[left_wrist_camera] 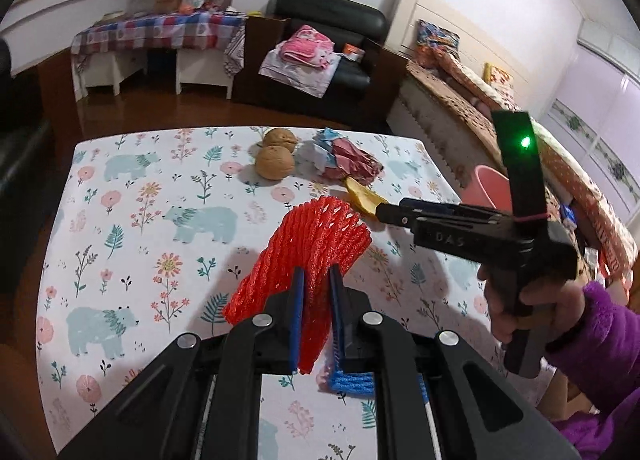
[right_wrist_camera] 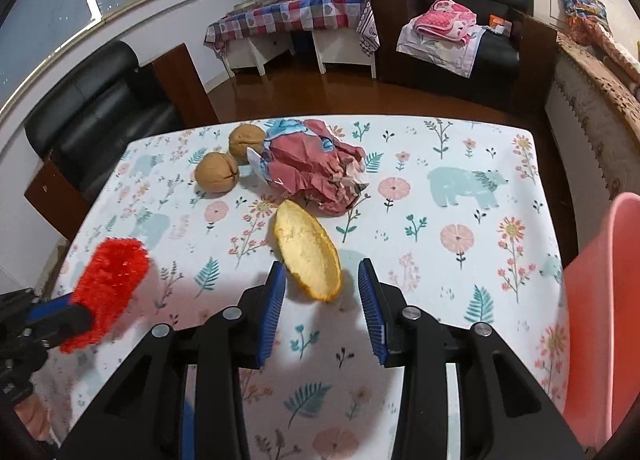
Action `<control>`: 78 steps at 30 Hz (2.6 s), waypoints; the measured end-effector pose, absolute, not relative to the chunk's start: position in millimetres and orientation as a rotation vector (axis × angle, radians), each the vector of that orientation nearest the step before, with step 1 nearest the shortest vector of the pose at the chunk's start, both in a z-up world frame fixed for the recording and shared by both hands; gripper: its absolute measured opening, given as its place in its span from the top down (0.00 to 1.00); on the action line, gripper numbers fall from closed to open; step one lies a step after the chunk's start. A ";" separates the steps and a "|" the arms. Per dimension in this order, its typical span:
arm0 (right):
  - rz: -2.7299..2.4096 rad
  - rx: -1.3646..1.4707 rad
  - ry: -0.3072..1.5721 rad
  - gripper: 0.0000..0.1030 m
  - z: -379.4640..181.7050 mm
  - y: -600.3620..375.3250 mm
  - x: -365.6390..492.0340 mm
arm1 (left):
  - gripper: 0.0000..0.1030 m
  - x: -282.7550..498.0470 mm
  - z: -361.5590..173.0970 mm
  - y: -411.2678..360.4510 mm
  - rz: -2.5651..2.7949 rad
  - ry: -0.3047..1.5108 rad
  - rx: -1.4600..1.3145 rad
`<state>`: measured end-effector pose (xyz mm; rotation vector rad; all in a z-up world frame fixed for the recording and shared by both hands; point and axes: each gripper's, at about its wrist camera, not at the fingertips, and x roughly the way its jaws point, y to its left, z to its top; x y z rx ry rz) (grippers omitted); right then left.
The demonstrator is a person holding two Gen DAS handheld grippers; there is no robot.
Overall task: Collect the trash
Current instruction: 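Grasp the bread crust with the right gripper while the left gripper lifts the red net, then carry the bread crust and red foam net over the pink bucket with both grippers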
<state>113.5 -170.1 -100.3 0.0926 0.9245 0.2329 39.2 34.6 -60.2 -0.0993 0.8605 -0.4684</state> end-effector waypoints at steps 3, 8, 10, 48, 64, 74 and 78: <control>0.231 0.078 0.926 0.63 -104.8 -168.3 117.3 | 0.89 40.0 -60.4 36.0 -0.450 0.859 -0.114; 0.246 0.074 0.921 0.81 -104.1 -170.0 113.5 | 0.89 41.6 -59.1 35.0 -0.435 0.860 -0.138; 0.250 0.083 0.918 0.83 -101.1 -172.5 108.0 | 0.89 41.9 -57.8 32.4 -0.432 0.858 -0.139; -0.030 0.273 0.685 0.83 -12.9 -302.6 -16.5 | 0.89 40.4 8.2 -133.5 -0.413 0.740 -0.011; -0.178 0.361 0.654 0.83 -19.9 -367.8 -34.6 | 0.89 31.7 6.4 -215.7 -0.510 0.737 0.079; -0.250 0.406 0.649 0.83 -32.8 -402.4 -41.1 | 0.89 32.1 -4.9 -255.5 -0.555 0.759 0.125; -0.271 0.418 0.661 0.83 -38.9 -413.8 -41.5 | 0.89 31.5 -8.3 -270.2 -0.575 0.765 0.140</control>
